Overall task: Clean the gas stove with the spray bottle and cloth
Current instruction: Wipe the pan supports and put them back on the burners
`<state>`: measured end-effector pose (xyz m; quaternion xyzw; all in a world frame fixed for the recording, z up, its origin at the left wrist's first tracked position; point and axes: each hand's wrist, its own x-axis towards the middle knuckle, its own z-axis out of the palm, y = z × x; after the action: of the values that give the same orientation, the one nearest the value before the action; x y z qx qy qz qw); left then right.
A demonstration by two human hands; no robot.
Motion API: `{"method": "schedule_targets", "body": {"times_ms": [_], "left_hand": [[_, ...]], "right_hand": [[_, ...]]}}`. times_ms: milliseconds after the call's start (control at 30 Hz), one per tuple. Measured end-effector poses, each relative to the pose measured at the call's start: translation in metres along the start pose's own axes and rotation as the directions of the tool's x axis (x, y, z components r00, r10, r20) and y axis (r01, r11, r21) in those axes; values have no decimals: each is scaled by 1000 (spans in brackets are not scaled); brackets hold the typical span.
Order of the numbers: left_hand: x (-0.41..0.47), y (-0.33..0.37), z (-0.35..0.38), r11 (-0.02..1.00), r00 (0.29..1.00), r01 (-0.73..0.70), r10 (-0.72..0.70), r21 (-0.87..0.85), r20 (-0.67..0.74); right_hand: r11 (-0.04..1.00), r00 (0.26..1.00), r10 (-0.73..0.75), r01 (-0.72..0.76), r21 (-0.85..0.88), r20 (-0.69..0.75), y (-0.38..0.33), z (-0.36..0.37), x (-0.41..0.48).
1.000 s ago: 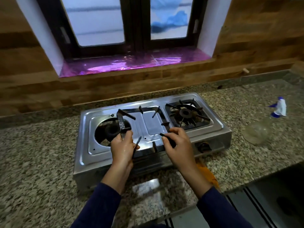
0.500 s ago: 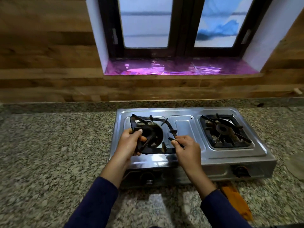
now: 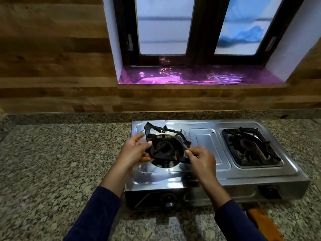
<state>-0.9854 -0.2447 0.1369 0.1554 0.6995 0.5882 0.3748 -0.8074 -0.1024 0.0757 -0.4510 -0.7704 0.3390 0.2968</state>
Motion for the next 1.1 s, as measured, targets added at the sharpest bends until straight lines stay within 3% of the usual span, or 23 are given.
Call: {"method": "schedule_targets", "body": {"times_ms": [67,133,367,433,567,700,933,1100], "left_hand": [[9,-6,-10,934,986,-125,153,335,-60],[14,-11,-16,782,953,-229,302,580,-32],[15,-27,-27,451,890,-360,428,817,155],[13,-32,-29,443,886,-378,427,813,179],[10,-44,-33,528,885,-406,431,746,177],[9,-53,-35,562,884,-378,456,736,105],[10,-52,-25,453,893,-351,426,820,147],[11,-51,-21,423,881,-351,452,835,142]], "right_hand": [[999,999,-35,35,-35,-2,0,1,0],[994,997,-83,83,-72,2,0,1,0],[942,945,-305,318,-110,119,7,0,8],[924,921,-349,369,-100,174,11,-5,19],[905,878,-388,420,-62,282,18,-15,42],[901,837,-400,434,-7,374,26,-19,60],[866,749,-454,499,38,483,41,-11,98],[797,647,-506,603,23,571,40,8,127]]}}
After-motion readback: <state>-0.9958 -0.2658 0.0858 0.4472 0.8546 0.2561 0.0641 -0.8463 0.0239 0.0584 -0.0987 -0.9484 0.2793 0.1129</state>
